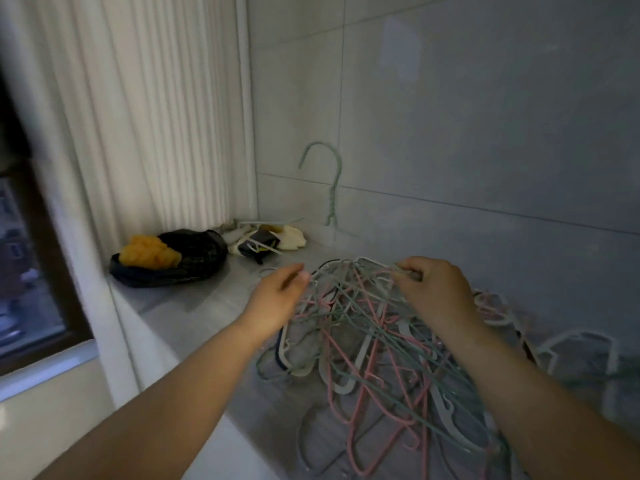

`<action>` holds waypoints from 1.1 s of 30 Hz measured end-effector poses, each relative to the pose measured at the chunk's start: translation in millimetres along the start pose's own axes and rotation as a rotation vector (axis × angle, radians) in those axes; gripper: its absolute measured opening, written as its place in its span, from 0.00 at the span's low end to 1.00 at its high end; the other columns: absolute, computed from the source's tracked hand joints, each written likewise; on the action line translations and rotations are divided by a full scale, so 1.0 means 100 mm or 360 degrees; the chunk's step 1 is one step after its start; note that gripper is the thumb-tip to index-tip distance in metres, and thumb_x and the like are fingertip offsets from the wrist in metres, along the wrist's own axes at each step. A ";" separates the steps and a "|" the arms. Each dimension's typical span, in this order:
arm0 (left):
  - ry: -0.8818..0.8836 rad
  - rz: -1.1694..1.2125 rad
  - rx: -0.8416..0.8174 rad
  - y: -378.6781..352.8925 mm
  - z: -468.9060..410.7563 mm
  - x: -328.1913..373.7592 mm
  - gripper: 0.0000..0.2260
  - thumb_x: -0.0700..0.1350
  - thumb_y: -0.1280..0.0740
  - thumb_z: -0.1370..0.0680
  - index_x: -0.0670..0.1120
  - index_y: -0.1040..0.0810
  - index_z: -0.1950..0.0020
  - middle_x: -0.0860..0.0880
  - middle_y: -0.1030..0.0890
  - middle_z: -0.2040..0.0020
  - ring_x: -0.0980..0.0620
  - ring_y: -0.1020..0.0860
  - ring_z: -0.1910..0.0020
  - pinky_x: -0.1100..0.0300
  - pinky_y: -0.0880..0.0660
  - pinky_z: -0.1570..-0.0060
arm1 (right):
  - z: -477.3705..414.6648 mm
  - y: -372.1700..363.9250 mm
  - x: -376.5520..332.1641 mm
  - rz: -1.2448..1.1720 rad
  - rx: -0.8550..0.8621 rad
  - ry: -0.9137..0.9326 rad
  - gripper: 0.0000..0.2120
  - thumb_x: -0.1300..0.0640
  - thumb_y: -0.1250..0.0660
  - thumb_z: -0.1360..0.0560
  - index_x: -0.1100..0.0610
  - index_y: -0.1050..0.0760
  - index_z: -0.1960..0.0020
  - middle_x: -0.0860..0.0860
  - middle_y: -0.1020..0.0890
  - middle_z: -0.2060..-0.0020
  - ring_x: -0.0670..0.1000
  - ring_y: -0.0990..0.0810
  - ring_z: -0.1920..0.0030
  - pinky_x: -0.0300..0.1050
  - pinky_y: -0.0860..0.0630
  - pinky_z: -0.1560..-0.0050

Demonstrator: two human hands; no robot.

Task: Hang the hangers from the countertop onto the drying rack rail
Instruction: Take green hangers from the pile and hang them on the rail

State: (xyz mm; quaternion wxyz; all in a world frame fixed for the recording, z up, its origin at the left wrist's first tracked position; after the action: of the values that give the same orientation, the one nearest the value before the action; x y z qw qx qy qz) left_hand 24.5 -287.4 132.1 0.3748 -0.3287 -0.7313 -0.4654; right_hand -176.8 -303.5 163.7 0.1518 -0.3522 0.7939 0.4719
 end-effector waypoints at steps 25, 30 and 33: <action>0.0762 0.0481 0.0994 2.62 3.13 0.12 0.14 0.35 0.49 0.19 0.45 0.29 0.60 0.50 0.27 0.76 0.59 0.27 0.84 0.66 0.26 0.77 | 2.43 -1.05 -2.48 -0.0809 -0.1468 0.0911 0.14 0.55 0.35 0.24 0.54 0.27 0.39 0.44 0.29 0.68 0.40 0.30 0.68 0.27 0.34 0.65; 0.0813 0.0235 0.1127 3.15 4.56 0.33 0.15 0.36 0.49 0.19 0.45 0.26 0.59 0.49 0.32 0.74 0.56 0.35 0.81 0.69 0.37 0.81 | 3.35 -0.85 -3.24 -0.0833 -0.1409 0.1098 0.16 0.56 0.37 0.23 0.54 0.29 0.35 0.46 0.25 0.59 0.44 0.27 0.61 0.31 0.33 0.59; 0.0891 0.0001 0.1152 3.41 5.43 0.51 0.15 0.38 0.49 0.19 0.46 0.25 0.59 0.49 0.34 0.73 0.60 0.37 0.84 0.71 0.41 0.82 | 3.99 -0.68 -3.70 -0.0796 -0.1245 0.1320 0.22 0.55 0.38 0.23 0.52 0.36 0.30 0.50 0.29 0.36 0.49 0.31 0.37 0.38 0.34 0.40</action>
State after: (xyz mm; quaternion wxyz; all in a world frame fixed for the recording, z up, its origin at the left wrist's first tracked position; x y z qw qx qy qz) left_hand 150.4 342.7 168.7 0.6490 -0.0383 -0.7172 -0.2509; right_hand 95.7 170.8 129.1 -0.2036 -0.7109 0.4487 0.5018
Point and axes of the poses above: each hand's wrist, its own z-axis away from the middle knuckle, its own y-axis out of the back of the hand, x = y × z, the point moved 2 cm from there along -z, towards the middle knuckle
